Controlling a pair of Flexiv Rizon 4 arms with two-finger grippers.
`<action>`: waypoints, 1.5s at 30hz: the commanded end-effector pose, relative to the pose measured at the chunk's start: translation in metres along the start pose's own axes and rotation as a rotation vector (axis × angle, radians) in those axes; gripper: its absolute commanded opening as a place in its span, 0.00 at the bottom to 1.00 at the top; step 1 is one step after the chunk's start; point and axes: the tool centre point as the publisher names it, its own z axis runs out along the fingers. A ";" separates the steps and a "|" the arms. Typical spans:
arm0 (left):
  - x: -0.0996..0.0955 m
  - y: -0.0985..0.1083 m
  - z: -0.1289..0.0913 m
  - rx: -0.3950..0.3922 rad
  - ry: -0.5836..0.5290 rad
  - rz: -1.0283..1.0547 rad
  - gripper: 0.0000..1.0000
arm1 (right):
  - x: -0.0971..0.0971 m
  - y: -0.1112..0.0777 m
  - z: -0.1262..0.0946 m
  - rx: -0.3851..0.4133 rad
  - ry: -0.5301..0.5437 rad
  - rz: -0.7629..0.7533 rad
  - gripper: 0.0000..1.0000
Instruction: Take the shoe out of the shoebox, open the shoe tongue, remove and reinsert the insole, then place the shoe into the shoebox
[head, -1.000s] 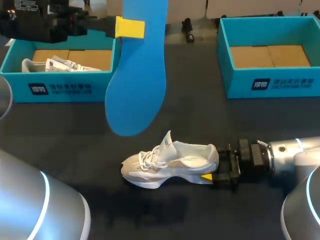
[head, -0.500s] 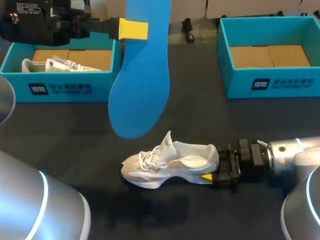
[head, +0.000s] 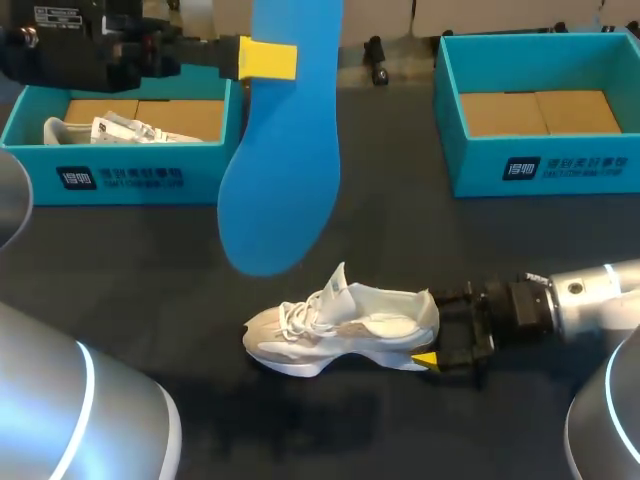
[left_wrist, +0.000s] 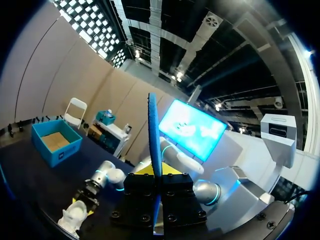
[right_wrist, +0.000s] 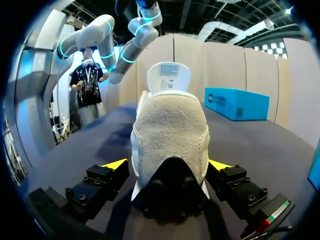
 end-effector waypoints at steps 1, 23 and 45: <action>0.000 -0.001 0.001 -0.004 -0.001 -0.001 0.00 | 0.007 0.015 -0.018 0.120 -0.005 0.020 1.00; 0.000 -0.001 0.001 -0.004 -0.001 -0.001 0.00 | -0.002 0.069 -0.027 0.750 0.076 0.161 1.00; 0.000 -0.001 0.001 -0.004 -0.001 -0.001 0.00 | -0.002 0.094 0.000 1.145 0.121 0.150 1.00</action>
